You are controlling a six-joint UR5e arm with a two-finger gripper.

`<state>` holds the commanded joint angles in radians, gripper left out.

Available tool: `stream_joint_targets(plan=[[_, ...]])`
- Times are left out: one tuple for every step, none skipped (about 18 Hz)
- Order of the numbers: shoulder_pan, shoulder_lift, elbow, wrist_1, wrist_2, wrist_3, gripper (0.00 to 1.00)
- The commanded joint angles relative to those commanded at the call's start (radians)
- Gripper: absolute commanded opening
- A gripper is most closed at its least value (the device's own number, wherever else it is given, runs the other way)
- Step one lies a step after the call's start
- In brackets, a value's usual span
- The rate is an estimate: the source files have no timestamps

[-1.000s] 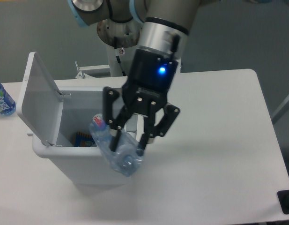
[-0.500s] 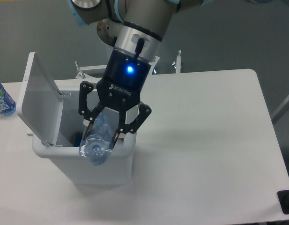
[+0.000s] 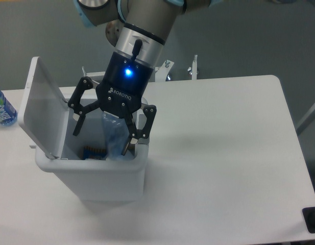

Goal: Place the trash in the trash can
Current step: 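Open the gripper to drop the bottle into the can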

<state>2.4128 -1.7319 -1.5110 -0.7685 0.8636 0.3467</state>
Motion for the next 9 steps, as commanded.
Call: stream_joint_targets(plan=[[0.020, 0.002, 0.002, 0.000, 0.000, -0.003, 1.00], [0.038, 0.002, 0.005, 0.000, 0.000, -0.003, 1.00], [0.057, 0.002, 0.005, 0.000, 0.000, -0.003, 1.00], [0.078, 0.002, 0.009, -0.002, 0.002, -0.003, 1.00], [0.101, 0.002, 0.012, -0.002, 0.002, -0.003, 1.00], [0.121, -0.002, 0.015, 0.000, 0.002, 0.000, 1.00], [0.137, -0.006, 0.023, -0.002, 0.002, 0.000, 1.00], [0.150, -0.015, 0.034, -0.002, 0.003, 0.000, 1.00], [0.172, -0.026, 0.044, -0.003, 0.006, 0.000, 1.00]])
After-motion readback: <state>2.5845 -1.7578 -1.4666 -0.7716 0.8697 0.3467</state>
